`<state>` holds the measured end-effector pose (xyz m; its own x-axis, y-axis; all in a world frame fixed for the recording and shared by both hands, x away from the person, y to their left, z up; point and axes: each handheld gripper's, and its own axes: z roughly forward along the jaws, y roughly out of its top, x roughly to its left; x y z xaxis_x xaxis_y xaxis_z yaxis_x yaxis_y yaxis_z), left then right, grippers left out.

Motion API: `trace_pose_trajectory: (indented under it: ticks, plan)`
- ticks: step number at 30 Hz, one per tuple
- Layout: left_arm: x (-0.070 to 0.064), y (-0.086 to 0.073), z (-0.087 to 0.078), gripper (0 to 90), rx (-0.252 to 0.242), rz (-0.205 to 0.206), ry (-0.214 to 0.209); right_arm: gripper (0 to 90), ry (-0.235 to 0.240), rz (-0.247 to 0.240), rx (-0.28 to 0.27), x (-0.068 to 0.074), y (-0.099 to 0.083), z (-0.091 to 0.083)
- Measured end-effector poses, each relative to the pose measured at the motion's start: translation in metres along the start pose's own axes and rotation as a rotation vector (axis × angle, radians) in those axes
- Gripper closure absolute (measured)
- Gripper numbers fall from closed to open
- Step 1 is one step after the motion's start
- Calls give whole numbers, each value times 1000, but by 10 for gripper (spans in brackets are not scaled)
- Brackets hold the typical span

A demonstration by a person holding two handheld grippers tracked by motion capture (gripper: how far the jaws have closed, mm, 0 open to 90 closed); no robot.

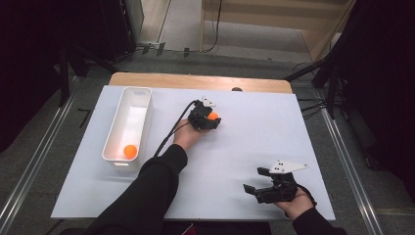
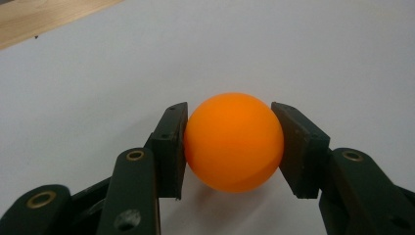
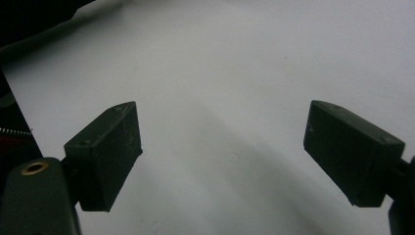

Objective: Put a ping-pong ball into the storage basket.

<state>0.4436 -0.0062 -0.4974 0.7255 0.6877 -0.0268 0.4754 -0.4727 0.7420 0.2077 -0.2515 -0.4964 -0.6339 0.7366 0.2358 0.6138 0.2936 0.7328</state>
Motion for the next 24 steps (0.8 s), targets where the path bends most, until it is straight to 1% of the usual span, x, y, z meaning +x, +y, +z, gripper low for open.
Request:
trace_pose_trajectory:
  ticks: [3, 4, 8, 12, 13, 17, 21, 24]
  plan:
    - [-1, 2, -5, 509, 0, 0, -17, 125, 0, 1, 0, 0, 0, 0]
    - [-1, 3, -6, 509, -6, -6, -24, 125, 0, 2, 0, 0, 0, 0]
    - [-2, 6, -12, 509, -8, -4, -34, 125, -3, 1, 2, 0, 0, 0]
    - [-1, 7, -17, 509, -6, -13, -53, 125, -2, 5, 4, 0, 0, 0]
    - [-1, 8, -19, 509, -5, -8, -55, 125, -3, 5, 5, 0, 0, 0]
    - [-2, 10, -27, 509, -11, -14, -79, 125, -3, 4, 5, 0, 0, 0]
    - [-4, 10, -34, 509, -8, -18, -93, 125, -4, 1, 2, 0, 0, 0]
    - [-5, 10, -39, 509, -16, -21, -108, 125, -3, -5, 5, 0, 0, 1]
